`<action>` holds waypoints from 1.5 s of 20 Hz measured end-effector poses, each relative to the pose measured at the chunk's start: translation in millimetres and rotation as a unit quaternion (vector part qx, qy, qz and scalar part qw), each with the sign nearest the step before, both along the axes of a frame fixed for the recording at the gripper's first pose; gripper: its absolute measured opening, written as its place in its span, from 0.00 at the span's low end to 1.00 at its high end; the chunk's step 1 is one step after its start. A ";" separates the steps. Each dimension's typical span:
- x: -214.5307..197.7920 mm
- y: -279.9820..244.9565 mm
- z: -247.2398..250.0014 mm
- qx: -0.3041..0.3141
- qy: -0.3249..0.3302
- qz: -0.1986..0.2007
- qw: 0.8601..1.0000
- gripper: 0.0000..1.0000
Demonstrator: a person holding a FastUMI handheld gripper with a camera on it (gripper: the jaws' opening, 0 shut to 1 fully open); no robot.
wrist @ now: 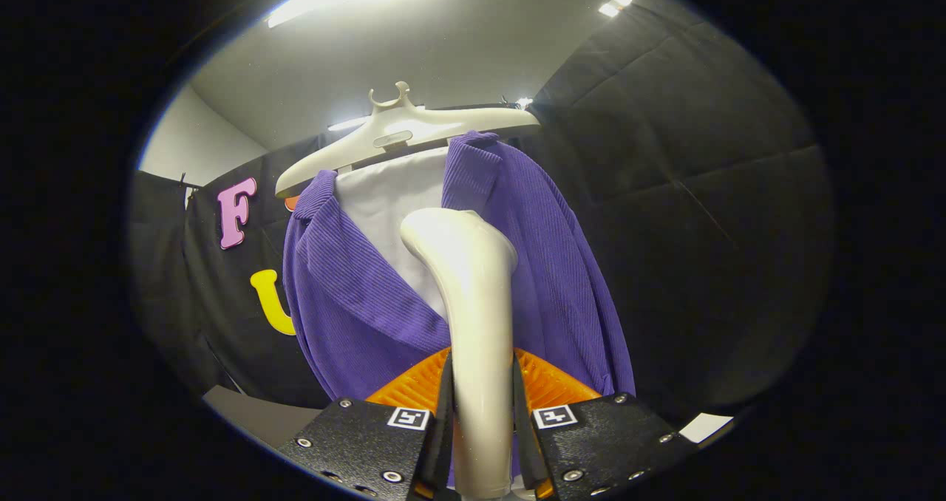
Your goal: Iron the clothes twice with a garment steamer, once on the left side and once on the right side.
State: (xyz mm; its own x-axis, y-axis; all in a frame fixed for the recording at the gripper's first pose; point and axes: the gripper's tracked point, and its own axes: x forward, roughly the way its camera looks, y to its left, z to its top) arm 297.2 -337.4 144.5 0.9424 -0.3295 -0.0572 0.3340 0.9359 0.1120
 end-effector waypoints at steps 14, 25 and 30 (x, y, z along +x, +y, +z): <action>-42.2 -23.2 -131.0 0.083 0.103 -0.042 0.990 0.37; -68.3 -13.9 -200.0 0.094 0.158 -0.051 0.982 0.37; -84.7 2.8 -252.0 0.103 0.205 -0.046 0.972 0.37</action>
State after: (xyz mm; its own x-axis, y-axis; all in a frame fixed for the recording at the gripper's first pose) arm 212.5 -334.6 -107.6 0.7935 -0.3524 -0.4961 0.4706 0.8723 0.1331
